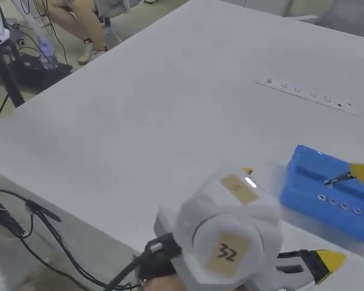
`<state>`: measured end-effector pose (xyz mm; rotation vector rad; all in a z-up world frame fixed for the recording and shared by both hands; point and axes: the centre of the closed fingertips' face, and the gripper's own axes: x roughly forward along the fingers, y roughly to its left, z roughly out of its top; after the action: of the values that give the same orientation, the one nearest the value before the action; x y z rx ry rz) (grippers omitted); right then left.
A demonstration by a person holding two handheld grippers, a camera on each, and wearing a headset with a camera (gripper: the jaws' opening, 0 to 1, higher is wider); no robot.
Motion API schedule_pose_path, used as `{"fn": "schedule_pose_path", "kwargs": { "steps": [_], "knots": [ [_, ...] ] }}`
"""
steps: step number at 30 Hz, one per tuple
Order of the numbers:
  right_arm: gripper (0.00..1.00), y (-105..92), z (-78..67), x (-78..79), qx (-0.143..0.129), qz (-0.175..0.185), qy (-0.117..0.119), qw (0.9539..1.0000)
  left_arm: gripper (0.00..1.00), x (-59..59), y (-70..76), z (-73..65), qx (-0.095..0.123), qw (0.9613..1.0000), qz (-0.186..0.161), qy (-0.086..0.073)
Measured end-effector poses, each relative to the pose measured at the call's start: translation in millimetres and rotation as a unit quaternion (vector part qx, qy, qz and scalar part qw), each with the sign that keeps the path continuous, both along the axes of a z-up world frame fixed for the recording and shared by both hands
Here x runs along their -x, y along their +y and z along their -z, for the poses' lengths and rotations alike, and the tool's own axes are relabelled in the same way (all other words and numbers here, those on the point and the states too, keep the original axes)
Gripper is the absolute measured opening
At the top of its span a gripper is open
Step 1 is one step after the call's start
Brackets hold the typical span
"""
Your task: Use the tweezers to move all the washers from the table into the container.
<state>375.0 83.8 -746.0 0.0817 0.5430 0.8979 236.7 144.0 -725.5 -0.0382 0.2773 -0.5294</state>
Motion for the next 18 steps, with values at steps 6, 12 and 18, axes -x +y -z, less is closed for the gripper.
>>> {"fn": "schedule_pose_path", "kwargs": {
  "steps": [6,12,18],
  "knots": [
    [0.03,1.2,19.7,-24.9,0.018,-0.001,0.033,0.9993,0.85,0.7,-1.0,1.0,-0.006,1.0,0.004,0.001],
    [0.03,3.2,47.5,-26.8,0.066,-0.023,0.067,0.9953,0.85,1.0,-1.1,0.9,-0.006,1.0,0.004,0.003],
    [0.03,11.0,53.8,-24.3,0.085,-0.038,0.07,0.9932,0.85,0.7,-0.9,1.5,-0.007,1.0,0.003,0.005]
  ]
}}
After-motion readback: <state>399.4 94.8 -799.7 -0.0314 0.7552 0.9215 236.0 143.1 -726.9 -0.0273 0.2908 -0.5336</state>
